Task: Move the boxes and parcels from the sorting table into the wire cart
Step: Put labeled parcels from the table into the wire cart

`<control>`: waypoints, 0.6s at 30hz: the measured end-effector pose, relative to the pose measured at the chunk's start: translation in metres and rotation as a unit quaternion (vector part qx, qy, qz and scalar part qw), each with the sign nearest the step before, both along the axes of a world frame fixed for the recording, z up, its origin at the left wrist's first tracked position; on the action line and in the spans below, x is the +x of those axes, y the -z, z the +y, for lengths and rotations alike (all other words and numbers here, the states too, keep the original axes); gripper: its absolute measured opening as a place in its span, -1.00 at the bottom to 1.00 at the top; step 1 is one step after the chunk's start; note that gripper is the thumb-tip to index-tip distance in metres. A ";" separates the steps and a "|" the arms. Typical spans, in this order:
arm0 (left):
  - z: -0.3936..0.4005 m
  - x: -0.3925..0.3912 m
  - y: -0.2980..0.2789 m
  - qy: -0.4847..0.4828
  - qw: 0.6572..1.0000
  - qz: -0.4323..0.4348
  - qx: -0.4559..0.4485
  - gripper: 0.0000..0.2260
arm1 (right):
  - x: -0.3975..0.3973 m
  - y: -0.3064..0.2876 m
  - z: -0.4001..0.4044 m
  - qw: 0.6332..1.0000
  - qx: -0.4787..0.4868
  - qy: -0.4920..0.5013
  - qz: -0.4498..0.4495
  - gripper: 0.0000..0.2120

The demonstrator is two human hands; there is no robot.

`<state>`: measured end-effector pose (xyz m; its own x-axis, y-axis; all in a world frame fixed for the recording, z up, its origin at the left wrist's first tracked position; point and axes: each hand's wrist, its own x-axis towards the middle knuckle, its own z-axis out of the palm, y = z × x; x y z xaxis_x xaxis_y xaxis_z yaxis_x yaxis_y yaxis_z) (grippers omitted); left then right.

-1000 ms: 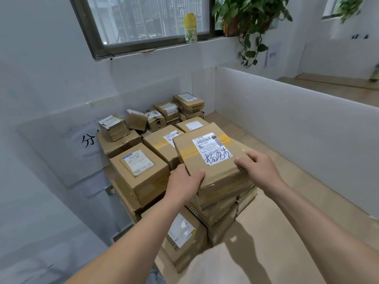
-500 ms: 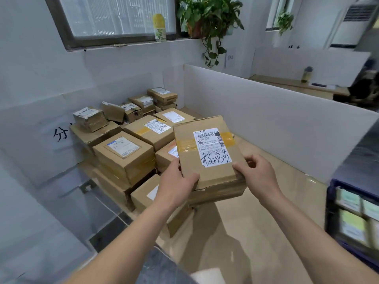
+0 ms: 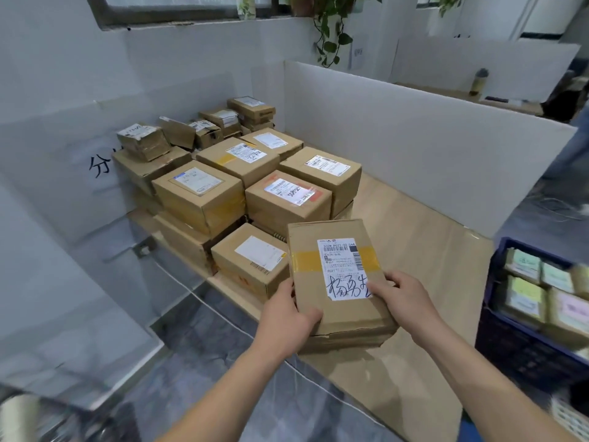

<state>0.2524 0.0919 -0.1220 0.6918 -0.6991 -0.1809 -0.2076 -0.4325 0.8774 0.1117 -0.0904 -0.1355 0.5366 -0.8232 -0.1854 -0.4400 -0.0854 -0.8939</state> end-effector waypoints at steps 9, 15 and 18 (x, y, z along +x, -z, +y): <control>0.002 -0.035 0.055 -0.057 0.990 0.093 0.088 -0.48 | -0.010 0.072 -0.016 0.992 0.062 -0.065 0.092 -0.85; -0.009 -0.038 0.071 -0.111 0.974 0.146 0.131 -0.45 | 0.000 0.091 -0.036 0.984 0.100 -0.106 0.098 -0.84; -0.013 -0.037 0.076 -0.140 0.966 0.177 0.124 -0.34 | 0.006 0.109 -0.047 0.979 0.139 -0.120 0.092 -0.79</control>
<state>0.2150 0.0794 -0.1981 0.7113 -0.3978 -0.5795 0.2428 -0.6346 0.7337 0.1175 -0.1369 -0.2442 0.6448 -0.5811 -0.4965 -0.5931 0.0294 -0.8046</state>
